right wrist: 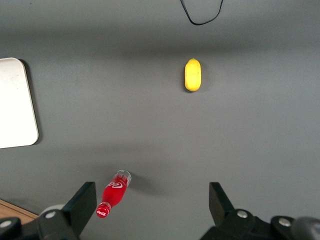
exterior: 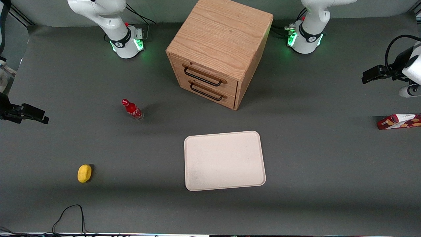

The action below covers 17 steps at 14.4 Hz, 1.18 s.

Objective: Place red cookie box on tray
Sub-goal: 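Move the left gripper down toward the red-and-white cookie box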

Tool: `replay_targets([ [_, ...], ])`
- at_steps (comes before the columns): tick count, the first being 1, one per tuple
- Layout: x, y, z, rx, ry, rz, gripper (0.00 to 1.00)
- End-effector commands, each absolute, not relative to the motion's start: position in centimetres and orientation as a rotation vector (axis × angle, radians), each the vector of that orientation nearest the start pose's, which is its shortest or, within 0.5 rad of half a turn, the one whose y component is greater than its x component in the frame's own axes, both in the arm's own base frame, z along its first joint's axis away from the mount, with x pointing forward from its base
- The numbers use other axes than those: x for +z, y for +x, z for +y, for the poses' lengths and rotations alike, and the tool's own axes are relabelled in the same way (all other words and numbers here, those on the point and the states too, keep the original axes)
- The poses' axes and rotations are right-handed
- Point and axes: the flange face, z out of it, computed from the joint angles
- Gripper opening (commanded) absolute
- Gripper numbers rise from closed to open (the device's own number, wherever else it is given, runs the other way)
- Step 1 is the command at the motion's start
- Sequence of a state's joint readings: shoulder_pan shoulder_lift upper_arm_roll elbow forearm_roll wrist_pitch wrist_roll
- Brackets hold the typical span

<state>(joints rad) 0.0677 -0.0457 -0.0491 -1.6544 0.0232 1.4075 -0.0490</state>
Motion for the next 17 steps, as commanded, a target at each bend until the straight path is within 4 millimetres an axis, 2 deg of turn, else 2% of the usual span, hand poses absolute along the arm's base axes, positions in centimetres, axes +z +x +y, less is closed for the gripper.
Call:
replay_targets([
  [1,61.6,51.5,4.5,0.378,-3.105,-0.026,1.00],
  [3,61.7,51.1,7.7,0.388,-3.096,0.011,1.00],
  [5,63.1,50.4,11.7,0.359,-3.077,0.114,1.00],
  [7,63.9,49.8,16.1,0.403,-3.068,0.311,1.00],
  [10,64.3,48.9,24.6,0.429,-3.071,0.579,0.99],
  [12,64.8,48.4,28.2,0.405,-3.008,0.853,0.99],
  [15,64.9,47.1,35.4,0.368,-2.898,1.161,0.99],
  [17,64.8,46.6,38.6,0.325,-2.788,1.388,0.97],
])
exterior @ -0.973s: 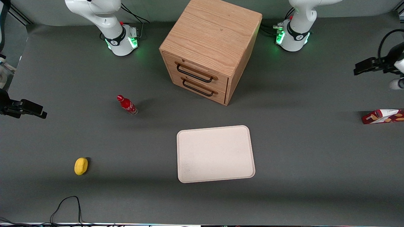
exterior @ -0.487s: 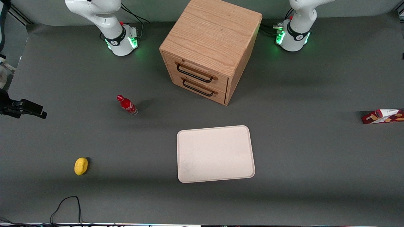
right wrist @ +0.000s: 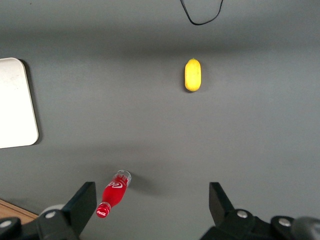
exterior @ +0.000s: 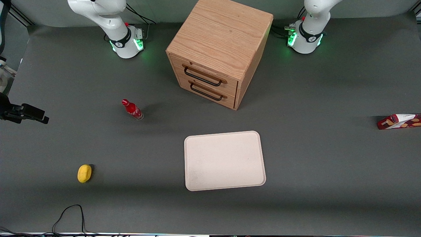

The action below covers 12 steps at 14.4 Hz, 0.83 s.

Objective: Place red cookie box on tray
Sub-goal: 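Move the left gripper down toward the red-and-white cookie box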

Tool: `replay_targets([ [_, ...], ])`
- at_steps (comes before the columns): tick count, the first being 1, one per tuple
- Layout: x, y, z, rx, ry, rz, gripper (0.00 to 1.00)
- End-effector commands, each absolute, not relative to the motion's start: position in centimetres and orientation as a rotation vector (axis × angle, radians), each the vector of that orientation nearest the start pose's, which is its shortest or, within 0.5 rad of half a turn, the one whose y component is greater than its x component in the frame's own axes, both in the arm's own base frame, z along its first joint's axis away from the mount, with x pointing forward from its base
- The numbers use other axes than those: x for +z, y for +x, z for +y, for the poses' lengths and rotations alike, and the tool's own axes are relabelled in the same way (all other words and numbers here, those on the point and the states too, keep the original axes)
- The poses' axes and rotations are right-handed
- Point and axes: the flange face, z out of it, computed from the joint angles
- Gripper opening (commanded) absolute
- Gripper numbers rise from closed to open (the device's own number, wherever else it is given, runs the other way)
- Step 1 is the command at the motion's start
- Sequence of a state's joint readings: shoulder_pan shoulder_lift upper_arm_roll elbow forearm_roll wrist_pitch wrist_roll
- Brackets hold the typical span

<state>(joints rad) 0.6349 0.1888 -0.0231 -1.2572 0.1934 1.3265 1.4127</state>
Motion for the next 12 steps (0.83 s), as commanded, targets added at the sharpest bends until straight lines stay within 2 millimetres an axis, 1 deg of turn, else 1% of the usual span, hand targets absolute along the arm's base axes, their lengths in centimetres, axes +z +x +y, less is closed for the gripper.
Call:
replay_targets([
  [1,64.6,46.2,39.3,0.330,-2.746,1.497,0.98],
  [2,64.1,46.0,39.7,0.336,-2.717,1.580,0.98],
  [3,63.8,45.8,39.9,0.350,-2.701,1.621,0.99],
  [4,63.1,46.0,39.6,0.369,-2.695,1.674,1.00],
  [6,60.5,45.9,38.8,0.386,-2.679,1.827,1.00],
  [9,55.2,47.5,38.4,0.400,-2.640,1.900,1.00],
  [12,48.6,48.6,38.4,0.363,-2.574,1.942,1.00],
])
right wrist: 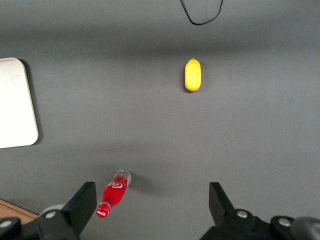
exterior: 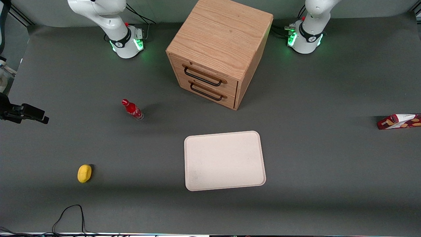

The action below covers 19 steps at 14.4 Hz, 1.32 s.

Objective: Place red cookie box on tray
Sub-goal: 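Move the left gripper down toward the red-and-white cookie box, then close the left gripper on the cookie box's end and lift it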

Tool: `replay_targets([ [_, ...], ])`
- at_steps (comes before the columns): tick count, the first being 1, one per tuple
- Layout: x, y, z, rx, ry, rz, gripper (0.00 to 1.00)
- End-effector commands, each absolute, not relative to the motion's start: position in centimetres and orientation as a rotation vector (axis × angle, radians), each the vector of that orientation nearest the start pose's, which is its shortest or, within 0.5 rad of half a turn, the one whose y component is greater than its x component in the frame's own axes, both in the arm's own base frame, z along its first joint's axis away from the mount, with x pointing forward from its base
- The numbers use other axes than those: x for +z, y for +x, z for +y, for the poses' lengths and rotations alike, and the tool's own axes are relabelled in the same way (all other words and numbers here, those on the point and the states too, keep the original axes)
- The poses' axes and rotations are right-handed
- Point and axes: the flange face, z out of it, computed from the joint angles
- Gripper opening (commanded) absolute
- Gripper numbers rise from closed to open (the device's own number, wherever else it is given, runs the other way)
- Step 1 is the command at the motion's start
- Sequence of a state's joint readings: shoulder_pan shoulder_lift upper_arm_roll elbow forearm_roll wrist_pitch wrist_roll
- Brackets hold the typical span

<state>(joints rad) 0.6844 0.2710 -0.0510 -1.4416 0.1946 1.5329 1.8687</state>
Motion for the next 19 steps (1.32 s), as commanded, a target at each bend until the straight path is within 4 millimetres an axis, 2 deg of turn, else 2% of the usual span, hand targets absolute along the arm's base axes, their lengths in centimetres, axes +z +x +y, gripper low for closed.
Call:
replay_targets([
  [1,46.3,48.8,38.3,0.347,-2.547,1.950,1.00],
  [9,32.1,49.3,38.4,0.240,-2.444,1.980,1.00],
  [14,28.0,50.1,38.9,0.203,-2.402,1.999,1.00],
  [19,25.7,50.2,39.6,0.177,-2.389,1.984,1.00],
])
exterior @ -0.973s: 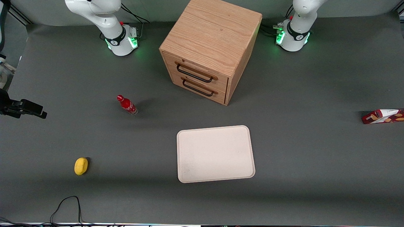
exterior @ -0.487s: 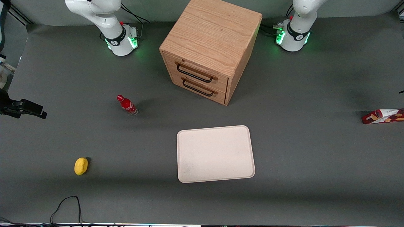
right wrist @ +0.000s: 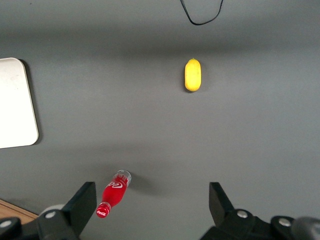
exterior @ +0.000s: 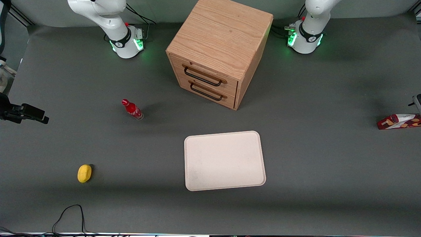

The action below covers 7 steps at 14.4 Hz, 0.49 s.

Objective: Place red cookie box on tray
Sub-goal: 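Close the left gripper on the cookie box's end and lift it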

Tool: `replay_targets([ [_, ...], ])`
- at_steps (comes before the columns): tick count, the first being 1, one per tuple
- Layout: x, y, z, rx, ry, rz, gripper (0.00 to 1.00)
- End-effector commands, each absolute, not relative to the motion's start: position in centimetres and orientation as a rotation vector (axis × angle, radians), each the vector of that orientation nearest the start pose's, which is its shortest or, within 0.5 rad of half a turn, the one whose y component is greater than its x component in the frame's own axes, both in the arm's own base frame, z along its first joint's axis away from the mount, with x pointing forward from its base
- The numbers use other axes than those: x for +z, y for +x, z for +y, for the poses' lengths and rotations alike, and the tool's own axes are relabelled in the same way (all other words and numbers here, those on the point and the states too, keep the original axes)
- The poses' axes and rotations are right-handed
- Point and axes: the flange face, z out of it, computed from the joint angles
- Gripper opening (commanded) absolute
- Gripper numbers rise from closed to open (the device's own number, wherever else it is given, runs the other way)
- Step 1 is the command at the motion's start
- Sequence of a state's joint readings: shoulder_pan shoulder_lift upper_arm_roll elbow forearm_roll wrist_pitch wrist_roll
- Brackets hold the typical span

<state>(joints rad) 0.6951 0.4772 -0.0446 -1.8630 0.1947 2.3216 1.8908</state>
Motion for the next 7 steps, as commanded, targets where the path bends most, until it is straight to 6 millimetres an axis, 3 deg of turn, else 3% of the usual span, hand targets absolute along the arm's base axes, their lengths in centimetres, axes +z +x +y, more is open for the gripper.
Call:
replay_targets([
  [1,25.38,50.05,39.77,0.178,-2.395,1.984,1.00],
  [5,24.80,49.95,39.80,0.180,-2.402,1.987,0.99],
  [6,24.70,49.94,39.79,0.179,-2.403,1.989,0.88],
  [7,24.51,49.68,40.08,0.181,-2.406,1.991,0.06],
])
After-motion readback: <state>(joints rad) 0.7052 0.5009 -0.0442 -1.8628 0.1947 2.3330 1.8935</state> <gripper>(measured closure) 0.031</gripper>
